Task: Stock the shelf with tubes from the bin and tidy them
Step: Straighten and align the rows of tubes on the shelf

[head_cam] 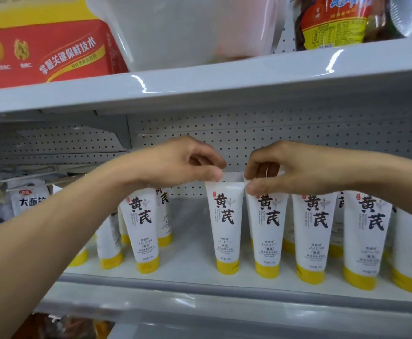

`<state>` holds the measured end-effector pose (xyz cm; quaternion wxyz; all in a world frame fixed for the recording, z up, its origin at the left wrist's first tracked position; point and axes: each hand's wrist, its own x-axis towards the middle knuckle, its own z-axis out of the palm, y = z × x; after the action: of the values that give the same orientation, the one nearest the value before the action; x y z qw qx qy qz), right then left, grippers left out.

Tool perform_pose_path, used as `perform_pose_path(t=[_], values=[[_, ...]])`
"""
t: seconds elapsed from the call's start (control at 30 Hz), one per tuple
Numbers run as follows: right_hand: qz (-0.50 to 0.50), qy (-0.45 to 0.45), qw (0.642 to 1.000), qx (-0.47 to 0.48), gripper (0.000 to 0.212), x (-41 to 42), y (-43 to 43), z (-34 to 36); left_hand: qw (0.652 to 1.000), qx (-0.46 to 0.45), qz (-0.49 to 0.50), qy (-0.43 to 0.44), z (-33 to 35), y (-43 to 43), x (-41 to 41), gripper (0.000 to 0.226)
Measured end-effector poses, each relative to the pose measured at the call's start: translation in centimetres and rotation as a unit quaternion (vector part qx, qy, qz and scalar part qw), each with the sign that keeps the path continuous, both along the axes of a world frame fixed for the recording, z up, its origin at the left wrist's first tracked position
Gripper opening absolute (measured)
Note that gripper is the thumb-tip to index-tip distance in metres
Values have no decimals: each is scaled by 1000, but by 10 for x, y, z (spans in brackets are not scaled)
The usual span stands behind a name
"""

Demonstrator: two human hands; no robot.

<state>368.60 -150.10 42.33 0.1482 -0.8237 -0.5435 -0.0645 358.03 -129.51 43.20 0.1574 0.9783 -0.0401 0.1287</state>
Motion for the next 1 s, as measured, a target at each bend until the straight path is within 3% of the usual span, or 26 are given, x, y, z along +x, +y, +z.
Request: perform_pose_path(t=[0.13, 0.47, 0.57, 0.73, 1.0], values=[[25, -19, 998, 52, 18, -6, 8, 6, 996, -13, 56, -70, 5, 30, -22, 18], [-4, -35, 999, 32, 13, -4, 72, 23, 988, 59, 143, 17, 13, 106, -24, 24], [-29, -20, 999, -22, 20, 0, 90, 27, 985, 95, 131, 51, 8, 110, -11, 42], [-69, -12, 994, -84, 27, 4, 104, 21, 975, 152, 130, 100, 2, 110, 9, 41], [-111, 6, 987, -115, 21, 4, 99, 21, 990, 106, 82, 49, -2, 100, 19, 14]])
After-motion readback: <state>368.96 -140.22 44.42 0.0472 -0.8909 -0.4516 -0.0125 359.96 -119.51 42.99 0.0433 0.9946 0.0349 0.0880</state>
